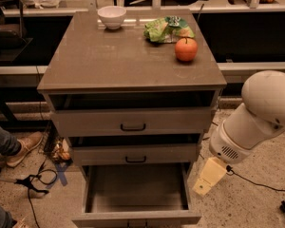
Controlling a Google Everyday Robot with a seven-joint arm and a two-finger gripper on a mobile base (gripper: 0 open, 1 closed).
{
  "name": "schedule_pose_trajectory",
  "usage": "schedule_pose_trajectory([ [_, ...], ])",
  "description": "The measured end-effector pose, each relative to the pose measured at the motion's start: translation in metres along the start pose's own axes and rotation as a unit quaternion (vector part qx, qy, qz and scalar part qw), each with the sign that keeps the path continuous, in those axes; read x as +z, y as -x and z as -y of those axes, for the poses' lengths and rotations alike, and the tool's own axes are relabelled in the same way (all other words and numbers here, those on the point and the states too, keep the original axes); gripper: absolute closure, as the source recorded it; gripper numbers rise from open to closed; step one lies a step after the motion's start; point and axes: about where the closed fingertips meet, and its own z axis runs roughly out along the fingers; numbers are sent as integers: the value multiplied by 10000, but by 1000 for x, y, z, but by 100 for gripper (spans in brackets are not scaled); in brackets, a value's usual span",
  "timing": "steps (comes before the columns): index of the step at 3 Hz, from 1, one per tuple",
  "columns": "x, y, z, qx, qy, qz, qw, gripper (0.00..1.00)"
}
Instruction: Close bottom drawer
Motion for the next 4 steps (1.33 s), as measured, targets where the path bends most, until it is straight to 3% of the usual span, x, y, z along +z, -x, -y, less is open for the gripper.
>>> schedule_pose_trajectory([
  [1, 59, -16, 6, 462, 196, -256, 9984, 0],
  [2, 162, -41, 7, 1253, 550, -520, 9892, 0],
  [3, 231, -56, 6, 1776, 682, -639, 9797, 0],
  [4, 244, -55, 8, 1911, 705, -592, 9772, 0],
])
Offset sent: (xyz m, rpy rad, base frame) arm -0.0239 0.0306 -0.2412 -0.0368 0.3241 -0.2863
